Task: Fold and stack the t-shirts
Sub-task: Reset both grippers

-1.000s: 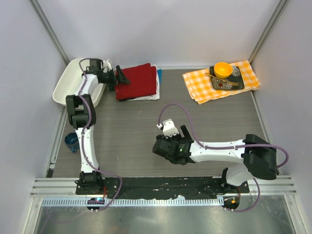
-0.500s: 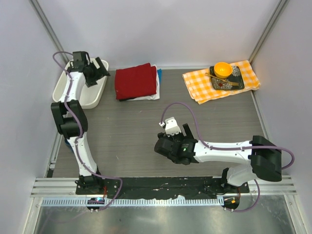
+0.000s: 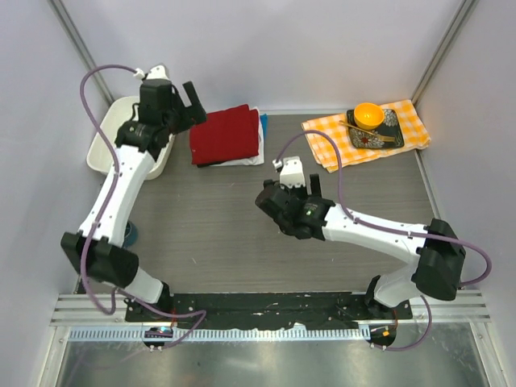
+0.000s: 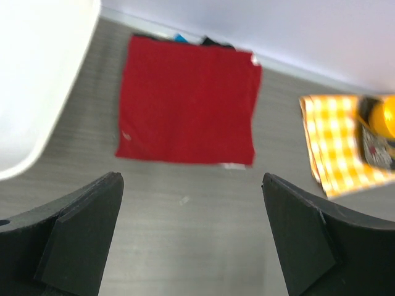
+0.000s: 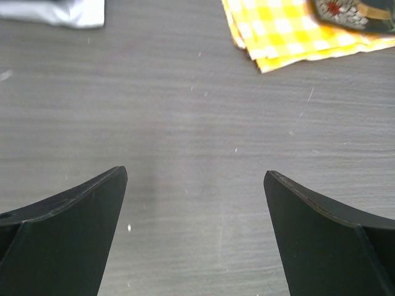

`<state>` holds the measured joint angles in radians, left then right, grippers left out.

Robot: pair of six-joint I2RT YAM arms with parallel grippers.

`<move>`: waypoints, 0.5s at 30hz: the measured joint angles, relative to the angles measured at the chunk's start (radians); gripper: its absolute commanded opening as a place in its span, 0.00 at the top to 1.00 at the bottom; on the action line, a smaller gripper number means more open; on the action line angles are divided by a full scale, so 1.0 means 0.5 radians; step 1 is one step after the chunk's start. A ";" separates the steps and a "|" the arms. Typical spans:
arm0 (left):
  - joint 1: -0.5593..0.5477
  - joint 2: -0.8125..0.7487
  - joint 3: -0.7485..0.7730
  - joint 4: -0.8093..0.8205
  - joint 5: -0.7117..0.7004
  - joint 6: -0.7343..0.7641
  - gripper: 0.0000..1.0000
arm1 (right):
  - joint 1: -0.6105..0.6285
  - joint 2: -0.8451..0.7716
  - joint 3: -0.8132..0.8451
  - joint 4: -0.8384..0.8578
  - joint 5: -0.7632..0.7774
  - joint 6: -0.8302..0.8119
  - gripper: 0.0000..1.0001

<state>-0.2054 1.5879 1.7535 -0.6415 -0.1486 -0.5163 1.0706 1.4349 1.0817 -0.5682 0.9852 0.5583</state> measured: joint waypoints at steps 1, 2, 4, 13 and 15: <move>-0.070 -0.101 -0.085 0.002 -0.028 0.000 0.00 | -0.035 0.021 0.068 -0.015 0.006 -0.009 0.00; -0.144 -0.199 -0.180 0.021 -0.058 0.000 0.00 | -0.063 0.043 0.127 -0.018 0.021 -0.019 0.00; -0.261 -0.378 -0.397 0.059 -0.117 -0.002 0.00 | -0.095 0.082 0.217 -0.020 0.063 -0.047 0.00; -0.745 -0.916 -1.400 0.206 -0.590 -0.108 0.00 | -0.299 0.216 0.378 -0.062 0.114 -0.188 0.00; -0.896 -0.966 -1.518 0.202 -0.784 -0.135 0.00 | -0.390 0.216 0.413 -0.061 0.100 -0.230 0.00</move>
<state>-0.6537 1.1049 0.9947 -0.5404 -0.5404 -0.5838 0.8757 1.5429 1.2881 -0.5987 1.0351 0.4431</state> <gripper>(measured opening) 0.996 0.996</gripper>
